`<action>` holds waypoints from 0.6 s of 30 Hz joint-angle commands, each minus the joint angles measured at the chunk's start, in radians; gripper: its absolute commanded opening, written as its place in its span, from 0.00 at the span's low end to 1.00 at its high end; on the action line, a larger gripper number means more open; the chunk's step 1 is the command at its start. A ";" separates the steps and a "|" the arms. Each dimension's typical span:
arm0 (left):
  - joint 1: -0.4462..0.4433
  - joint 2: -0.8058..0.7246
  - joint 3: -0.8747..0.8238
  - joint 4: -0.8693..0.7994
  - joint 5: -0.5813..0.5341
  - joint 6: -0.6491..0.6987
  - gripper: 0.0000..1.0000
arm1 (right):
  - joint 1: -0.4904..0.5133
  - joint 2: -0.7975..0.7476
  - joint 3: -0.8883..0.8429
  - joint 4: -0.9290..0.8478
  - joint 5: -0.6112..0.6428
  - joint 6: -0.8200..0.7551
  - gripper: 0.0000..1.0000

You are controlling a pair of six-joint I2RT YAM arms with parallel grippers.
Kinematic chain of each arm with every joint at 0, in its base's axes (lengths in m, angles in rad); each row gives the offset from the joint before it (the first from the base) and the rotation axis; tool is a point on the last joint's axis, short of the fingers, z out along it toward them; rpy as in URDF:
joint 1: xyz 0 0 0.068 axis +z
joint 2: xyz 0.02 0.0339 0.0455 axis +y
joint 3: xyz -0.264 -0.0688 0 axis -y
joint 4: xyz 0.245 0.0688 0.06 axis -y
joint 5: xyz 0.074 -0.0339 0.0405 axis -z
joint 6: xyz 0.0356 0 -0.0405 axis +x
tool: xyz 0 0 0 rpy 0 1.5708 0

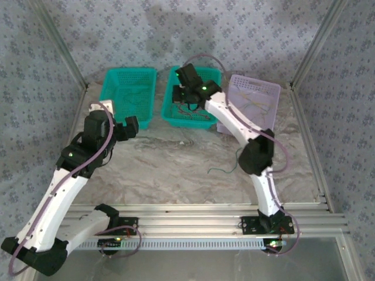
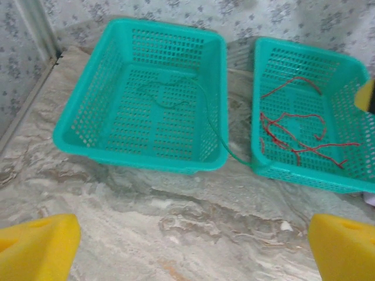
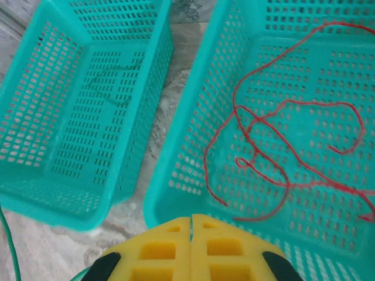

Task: Untangle the cables

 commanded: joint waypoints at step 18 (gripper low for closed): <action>0.102 0.032 -0.032 0.051 0.110 -0.044 1.00 | 0.162 0.391 0.372 0.148 0.186 -0.217 0.00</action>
